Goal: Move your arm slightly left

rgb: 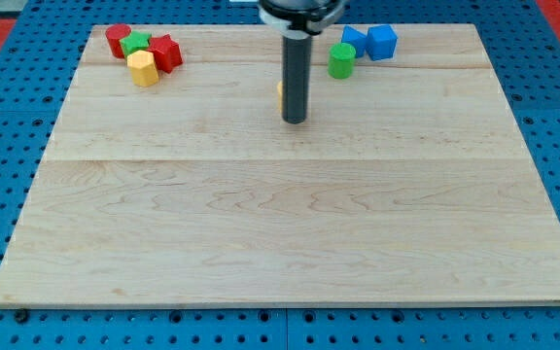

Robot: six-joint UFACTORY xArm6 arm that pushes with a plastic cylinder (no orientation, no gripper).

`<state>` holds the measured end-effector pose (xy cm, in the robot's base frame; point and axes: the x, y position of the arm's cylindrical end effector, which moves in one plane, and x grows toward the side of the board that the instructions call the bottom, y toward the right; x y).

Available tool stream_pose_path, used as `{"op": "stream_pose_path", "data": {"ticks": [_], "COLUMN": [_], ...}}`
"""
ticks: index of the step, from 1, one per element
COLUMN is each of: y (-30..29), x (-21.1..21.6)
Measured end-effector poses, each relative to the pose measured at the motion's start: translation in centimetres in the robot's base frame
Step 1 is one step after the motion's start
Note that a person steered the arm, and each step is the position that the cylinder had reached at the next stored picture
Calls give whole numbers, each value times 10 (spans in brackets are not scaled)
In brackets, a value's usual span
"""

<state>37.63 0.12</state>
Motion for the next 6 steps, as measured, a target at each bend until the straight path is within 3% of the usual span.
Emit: {"op": "stream_pose_path", "data": {"ticks": [2,6], "y": [-52,-86], "x": [-2,-16]}}
